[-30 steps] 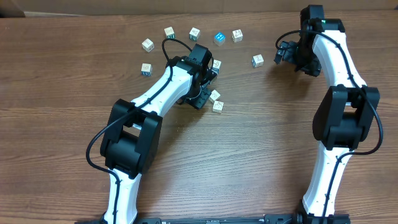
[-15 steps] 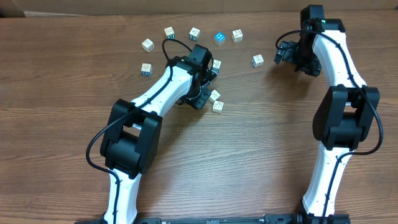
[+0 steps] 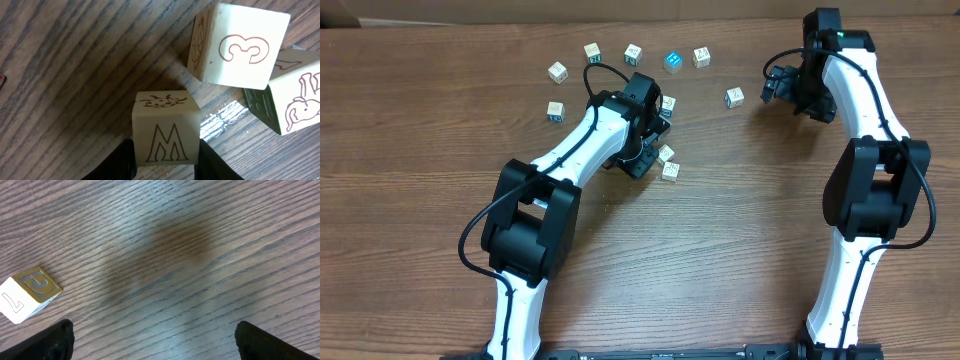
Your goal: Form a circle
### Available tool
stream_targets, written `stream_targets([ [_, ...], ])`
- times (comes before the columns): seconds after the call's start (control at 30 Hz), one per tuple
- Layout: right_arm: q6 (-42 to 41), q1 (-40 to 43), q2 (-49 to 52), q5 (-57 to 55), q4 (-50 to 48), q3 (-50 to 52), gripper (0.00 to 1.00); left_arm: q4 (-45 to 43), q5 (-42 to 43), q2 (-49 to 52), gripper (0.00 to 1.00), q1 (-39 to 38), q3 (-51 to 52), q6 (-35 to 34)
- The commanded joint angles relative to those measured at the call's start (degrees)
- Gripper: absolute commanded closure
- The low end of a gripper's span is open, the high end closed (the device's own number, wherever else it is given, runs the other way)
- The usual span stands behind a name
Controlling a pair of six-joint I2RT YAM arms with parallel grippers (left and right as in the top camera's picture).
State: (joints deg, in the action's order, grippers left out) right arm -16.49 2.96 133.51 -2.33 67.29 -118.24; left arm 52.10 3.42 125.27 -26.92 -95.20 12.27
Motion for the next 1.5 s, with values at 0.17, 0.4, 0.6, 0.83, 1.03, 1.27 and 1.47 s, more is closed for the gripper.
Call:
stream_targets([
  [0.17,-0.24,0.07,-1.4,-0.13,-0.13,-1.25,0.0,0.11,1.03,-0.15,0.58,-0.13,-0.96,1.46],
  [0.4,-0.24,0.07,-1.4,-0.13,-0.13,-1.25,0.0,-0.31,1.11,-0.15,0.68,-0.15,-1.07,1.42],
  [0.6,-0.24,0.07,-1.4,-0.13,-0.13,-1.25,0.0,-1.22,1.14,-0.15,0.71,-0.13,-1.07,1.44],
  [0.83,-0.24,0.07,-1.4,-0.13,-0.13,-1.25,0.0,-0.72,1.11,-0.15,0.73,-0.15,-1.07,1.49],
  [1.03,-0.24,0.07,-1.4,-0.13,-0.13,-1.25,0.0,0.2,1.11,-0.2,0.72,-0.15,-1.09,2.12],
  [1.27,-0.24,0.07,-1.4,-0.13,-0.13,-1.25,0.0,1.33,1.07,-0.57,0.71,-0.13,-2.54,3.26],
  [1.47,-0.24,0.07,-1.4,-0.13,-0.13,-1.25,0.0,1.55,1.07,-0.57,0.69,-0.17,-2.78,3.67],
])
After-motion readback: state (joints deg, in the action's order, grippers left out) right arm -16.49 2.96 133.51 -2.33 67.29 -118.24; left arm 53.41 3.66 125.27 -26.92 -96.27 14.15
